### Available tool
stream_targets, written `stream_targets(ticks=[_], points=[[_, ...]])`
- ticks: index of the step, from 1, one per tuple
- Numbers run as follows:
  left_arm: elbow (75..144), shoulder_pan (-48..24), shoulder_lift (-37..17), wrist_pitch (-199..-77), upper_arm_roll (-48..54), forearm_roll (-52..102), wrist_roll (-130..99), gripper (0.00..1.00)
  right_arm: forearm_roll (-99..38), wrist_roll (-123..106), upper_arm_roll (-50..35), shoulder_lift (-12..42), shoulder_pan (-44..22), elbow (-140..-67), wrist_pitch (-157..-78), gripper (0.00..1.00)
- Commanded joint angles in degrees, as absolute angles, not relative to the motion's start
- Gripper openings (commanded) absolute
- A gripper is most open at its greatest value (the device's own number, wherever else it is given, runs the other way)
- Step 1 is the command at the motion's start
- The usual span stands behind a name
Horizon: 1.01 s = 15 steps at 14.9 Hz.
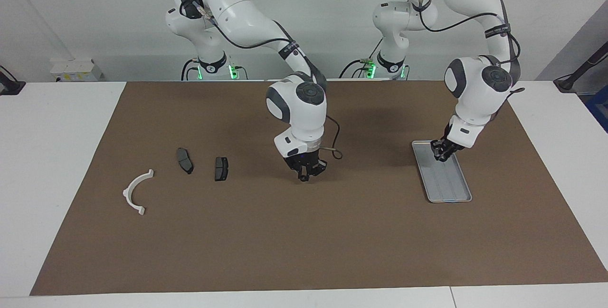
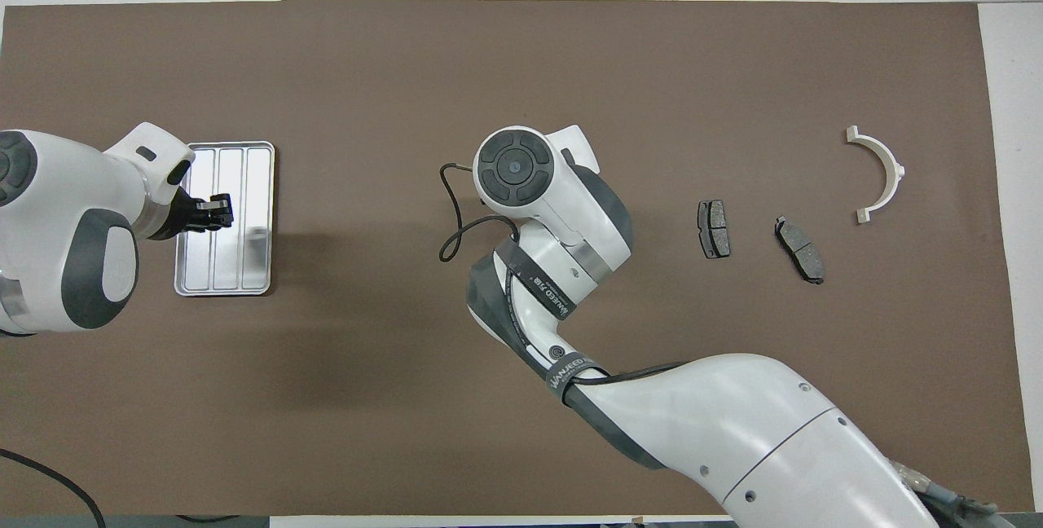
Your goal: Pick bearing gear from pile to tray
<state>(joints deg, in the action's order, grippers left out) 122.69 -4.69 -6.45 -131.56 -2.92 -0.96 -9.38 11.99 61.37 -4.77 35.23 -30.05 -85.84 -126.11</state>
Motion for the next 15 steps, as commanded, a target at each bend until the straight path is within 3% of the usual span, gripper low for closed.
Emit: stream_targets(ticks=[1,11,15], points=[[130.32,-4.22,-3.78,-139.19,-2.55,-1.14,-8.43,0.00,14.15,64.16,-4.83,36.56,-30.32,-84.20,-127.52,0.00],[133.95,-3.60,-4.57,-142.91,-2.55,-1.14,-8.96,0.01,15.29,64.78,-4.92,38.23,-30.15,-85.52,-131.04,0.00],[134.38,-3.60,-4.57,-143.00,-2.55,-1.14,-8.96,0.09,15.29,64.51,-4.92,38.85,-30.06,-85.78,-132.63,0.00]])
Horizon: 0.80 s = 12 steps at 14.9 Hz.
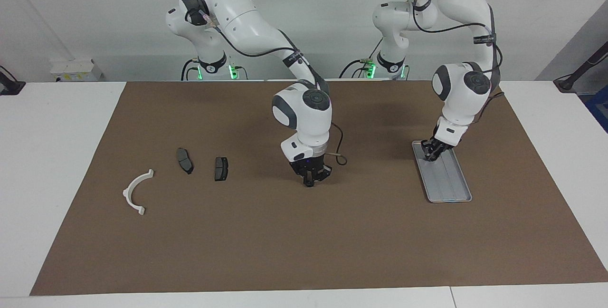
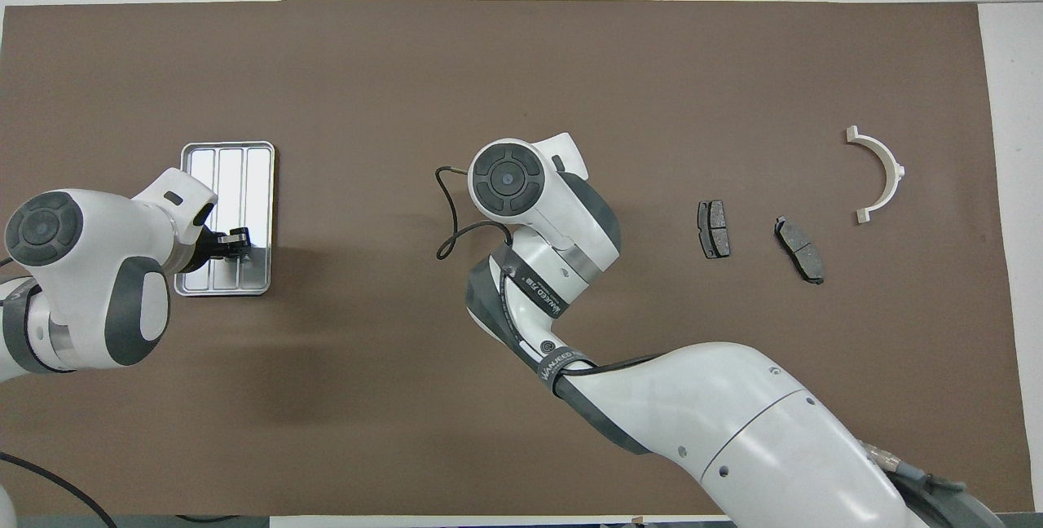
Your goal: Pick bearing gear from pile to tray
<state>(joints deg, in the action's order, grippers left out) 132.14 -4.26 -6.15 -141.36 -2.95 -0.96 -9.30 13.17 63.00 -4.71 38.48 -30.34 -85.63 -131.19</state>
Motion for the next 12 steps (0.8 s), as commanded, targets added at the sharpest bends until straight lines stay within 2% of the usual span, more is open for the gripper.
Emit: stream_targets(ticks=[1,2,3,4,5,6,8,9,12], points=[[134.38,-3.60,-4.57,-143.09,-2.55,-1.14,-8.96,0.16,15.29,64.51,-4.92,38.85,-30.06,-85.87,-132.54,0.00],[134.30,-3.60,-4.57,-143.09,-2.55,-1.14,-8.96,0.26,15.29,64.42,-4.92,38.76,-30.06,-85.78,-132.10,0.35],[134.30,-3.60,-4.57,-143.09,-2.55,-1.14,-9.05,0.29,15.29,64.42,-4.92,38.76,-30.06,-85.69,-131.66,0.94],[134.38,-3.60,-4.57,-143.09,-2.55,-1.14,-9.05,0.35,15.21,64.25,-4.92,38.76,-29.97,-85.08,-130.96,1.00],[134.04,-3.60,-4.66,-143.09,-2.55,-1.14,-9.05,0.50,15.21,64.07,-4.92,38.50,-29.10,-84.73,-128.96,1.00],[133.69,-3.60,-4.75,-143.00,-2.55,-1.14,-9.05,0.56,14.86,63.03,-5.01,37.89,-28.31,-83.33,-126.50,1.00],[131.15,-3.86,-5.36,-141.87,-2.55,-1.14,-9.23,0.61,13.72,58.65,-5.10,36.92,-25.77,-77.28,-120.88,1.00],[129.31,-4.22,-6.14,-140.72,-2.55,-1.14,-9.32,0.64,13.28,54.88,-5.18,35.00,-24.19,-76.65,-118.94,1.00],[119.57,-7.10,-8.34,-132.40,-2.02,-1.05,-16.75,0.65,10.21,39.34,-5.19,29.46,-17.42,-76.55,-115.07,1.00]])
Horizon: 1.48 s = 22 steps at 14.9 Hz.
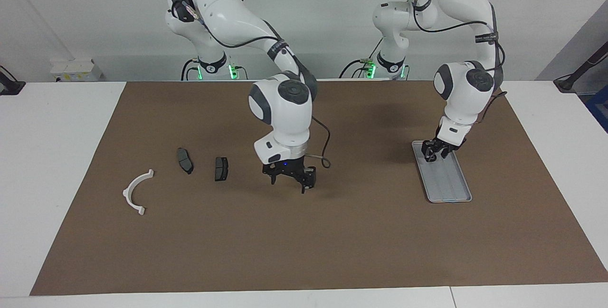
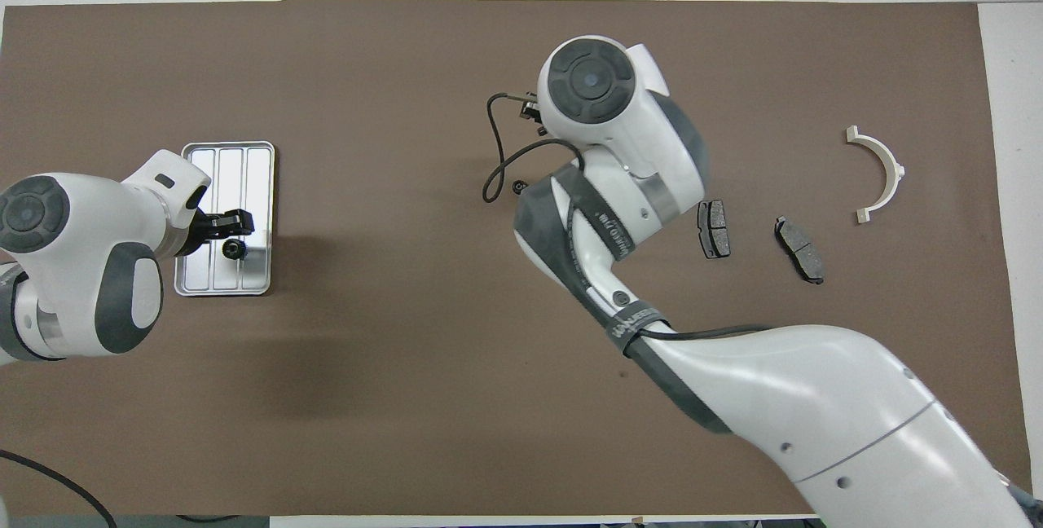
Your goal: Pick bearing gear from pile to tray
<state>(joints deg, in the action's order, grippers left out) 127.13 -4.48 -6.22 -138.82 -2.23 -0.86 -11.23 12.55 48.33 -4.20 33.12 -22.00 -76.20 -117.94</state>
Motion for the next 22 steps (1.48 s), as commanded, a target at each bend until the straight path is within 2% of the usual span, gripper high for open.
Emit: stream_targets(ticks=[1,4,7,10,12,14,17,22], points=[[115.79,-9.73,-9.65,-129.49,-2.11,-1.05,-20.18,0.65,9.85,33.72,-5.19,27.96,-15.14,-76.55,-113.92,1.00],[109.09,-16.50,-11.94,-125.77,-2.11,-0.97,-31.51,0.68,9.93,16.23,-4.92,23.22,-7.85,-77.08,-109.44,1.00],[103.83,-24.23,-15.27,-124.90,-2.11,-0.10,-42.33,0.68,9.67,-0.04,-5.01,17.42,2.43,-77.87,-103.64,1.00],[88.03,-31.98,-28.08,-119.80,-2.37,0.00,-55.34,0.68,9.49,-5.26,-5.10,13.37,8.77,-77.78,-99.07,1.00],[79.67,-35.40,-35.30,-119.01,-2.72,-0.17,-60.53,0.68,9.40,-5.45,-4.83,11.61,9.66,-78.22,-95.38,1.00],[66.95,-39.44,-45.83,-113.05,-5.35,-1.49,-64.24,0.68,9.40,-5.45,-4.83,10.03,11.15,-80.49,-94.13,1.00],[68.20,-40.34,-45.44,-114.59,-6.15,-1.05,-64.51,0.68,5.55,-6.85,-4.75,9.49,12.56,-81.55,-95.53,1.00],[68.90,-41.39,-45.44,-115.49,-6.15,-0.53,-66.27,0.68,4.84,-8.79,-4.75,6.78,13.62,-93.23,-102.74,1.00]])
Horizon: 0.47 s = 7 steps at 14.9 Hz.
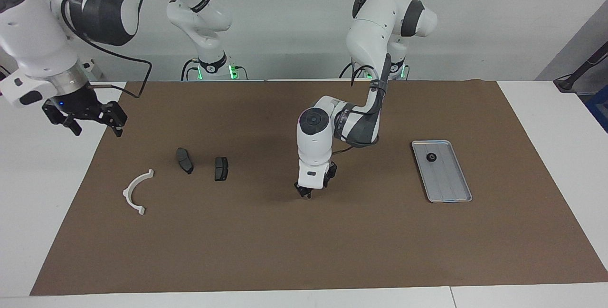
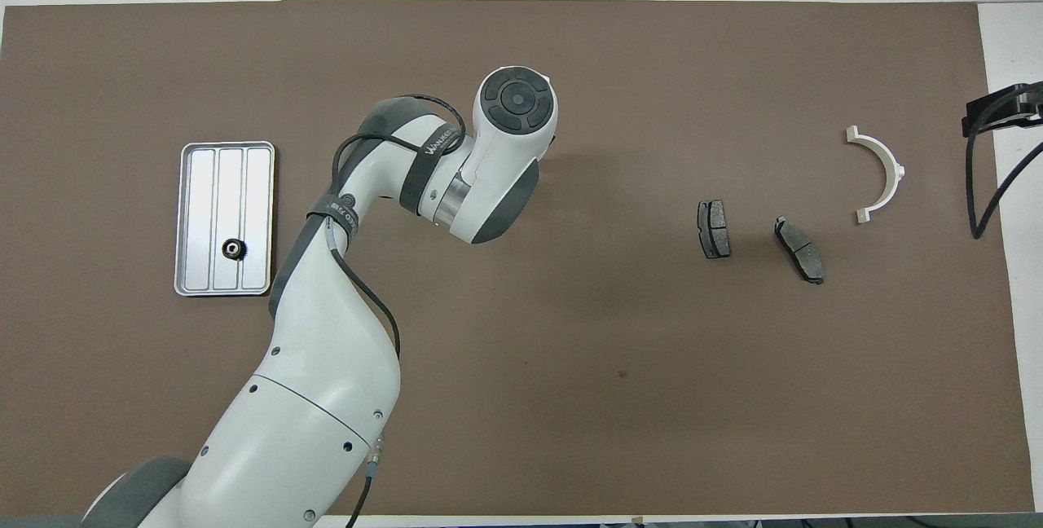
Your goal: Pick bearing gear from pile to tray
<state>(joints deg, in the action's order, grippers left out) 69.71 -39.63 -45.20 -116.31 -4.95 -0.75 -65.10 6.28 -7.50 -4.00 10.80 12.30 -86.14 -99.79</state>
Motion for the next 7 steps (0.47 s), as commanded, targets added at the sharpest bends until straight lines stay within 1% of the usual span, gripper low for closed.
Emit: stream_targets(ticks=[1,3,5,7], points=[[69.34,-41.57,-45.35,-115.58,-6.15,-0.44,-66.70,0.68,4.66,-8.79,-4.83,6.16,14.23,-94.82,-102.92,1.00],[71.01,-41.66,-45.00,-117.24,-6.07,-0.09,-69.07,0.67,2.30,-8.18,-4.75,5.54,13.89,-97.11,-104.49,1.00],[71.54,-42.36,-44.74,-117.60,-6.06,0.17,-69.08,0.66,2.02,-6.34,-5.18,5.36,13.19,-97.65,-105.91,1.00],[72.16,-42.36,-44.56,-117.86,-5.98,0.26,-69.08,0.61,1.93,-2.48,-5.19,5.45,10.39,-97.21,-105.73,1.00]])
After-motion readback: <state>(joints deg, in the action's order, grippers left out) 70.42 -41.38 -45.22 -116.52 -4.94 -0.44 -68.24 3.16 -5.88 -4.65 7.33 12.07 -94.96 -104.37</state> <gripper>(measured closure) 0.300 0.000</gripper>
